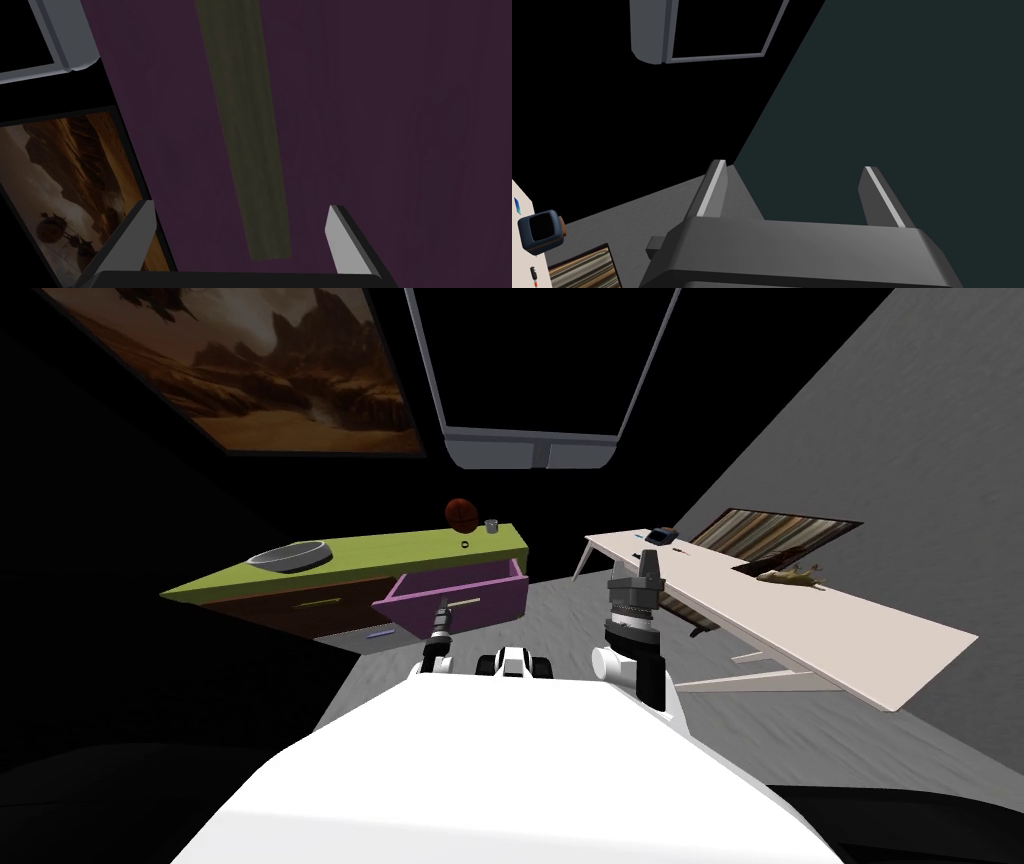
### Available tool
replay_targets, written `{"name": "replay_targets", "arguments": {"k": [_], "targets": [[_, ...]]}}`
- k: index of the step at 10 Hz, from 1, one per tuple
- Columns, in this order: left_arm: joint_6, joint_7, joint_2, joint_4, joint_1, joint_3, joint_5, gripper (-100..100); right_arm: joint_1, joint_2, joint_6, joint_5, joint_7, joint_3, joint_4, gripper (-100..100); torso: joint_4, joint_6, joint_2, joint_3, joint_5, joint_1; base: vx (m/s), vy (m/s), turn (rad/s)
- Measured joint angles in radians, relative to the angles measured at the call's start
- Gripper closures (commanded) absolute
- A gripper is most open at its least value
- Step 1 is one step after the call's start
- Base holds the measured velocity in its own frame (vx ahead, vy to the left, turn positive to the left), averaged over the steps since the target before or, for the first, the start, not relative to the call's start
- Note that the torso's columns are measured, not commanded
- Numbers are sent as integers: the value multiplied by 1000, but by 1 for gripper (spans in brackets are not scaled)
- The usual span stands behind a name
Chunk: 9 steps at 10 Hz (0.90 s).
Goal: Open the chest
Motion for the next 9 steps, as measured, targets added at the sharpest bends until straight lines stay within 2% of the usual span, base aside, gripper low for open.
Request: {"name": "replay_targets", "arguments": {"k": [5,6,9], "targets": [[124,17,11,-128,18,0,-1,-100,0,0,0,0,0,0,0,0,3,0,1,0,-3,-2,-23,-10,-15],[132,18,10,-131,19,0,-2,0,0,0,0,0,0,0,0,0,2,0,1,0,-2,-2,0,0,0],[133,18,10,-128,21,0,-2,0,0,0,0,0,0,0,0,0,0,0,0,0,-1,0,0,0,0]]}}
